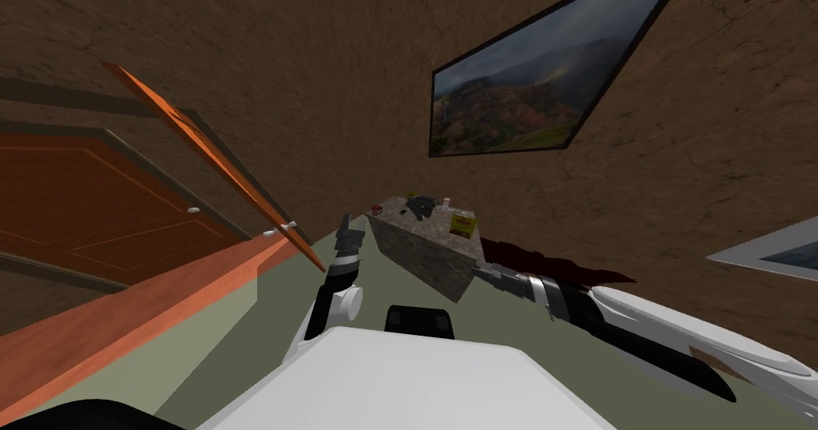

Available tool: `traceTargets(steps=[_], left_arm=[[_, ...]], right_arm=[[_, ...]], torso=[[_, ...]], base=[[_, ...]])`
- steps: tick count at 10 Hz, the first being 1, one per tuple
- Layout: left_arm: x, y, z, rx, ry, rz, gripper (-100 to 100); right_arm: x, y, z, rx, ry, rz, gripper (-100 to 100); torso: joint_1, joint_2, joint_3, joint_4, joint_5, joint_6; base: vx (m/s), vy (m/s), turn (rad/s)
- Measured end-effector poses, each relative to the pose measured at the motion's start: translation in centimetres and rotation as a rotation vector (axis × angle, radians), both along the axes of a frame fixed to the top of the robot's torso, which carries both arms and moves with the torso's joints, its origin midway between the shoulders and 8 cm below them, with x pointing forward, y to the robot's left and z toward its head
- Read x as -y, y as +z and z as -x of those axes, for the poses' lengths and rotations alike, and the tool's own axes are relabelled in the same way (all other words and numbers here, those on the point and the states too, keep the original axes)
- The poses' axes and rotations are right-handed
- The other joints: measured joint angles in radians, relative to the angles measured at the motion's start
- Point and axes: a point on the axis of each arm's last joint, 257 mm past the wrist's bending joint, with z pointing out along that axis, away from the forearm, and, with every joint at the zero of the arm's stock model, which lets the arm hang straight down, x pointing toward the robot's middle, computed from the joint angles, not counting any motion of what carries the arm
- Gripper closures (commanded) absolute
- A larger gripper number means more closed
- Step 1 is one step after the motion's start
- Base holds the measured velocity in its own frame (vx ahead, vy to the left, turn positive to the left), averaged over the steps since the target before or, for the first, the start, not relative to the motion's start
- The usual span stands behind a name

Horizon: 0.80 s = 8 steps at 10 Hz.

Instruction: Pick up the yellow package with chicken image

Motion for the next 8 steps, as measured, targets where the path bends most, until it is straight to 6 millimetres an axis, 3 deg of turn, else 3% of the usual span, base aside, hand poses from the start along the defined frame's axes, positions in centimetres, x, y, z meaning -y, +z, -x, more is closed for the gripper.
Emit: traceTargets(steps=[8], left_arm=[[0.0, 0.0, 0.0, 0.000, 0.000, 0.000, 0]], right_arm=[[5.9, -1.9, 1.4, -0.082, 0.093, 0.254, -100]], torso=[[0.001, 0.000, 0.000, 0.000, 0.000, 0.000]], base=[[0.013, -0.016, 0.081]])
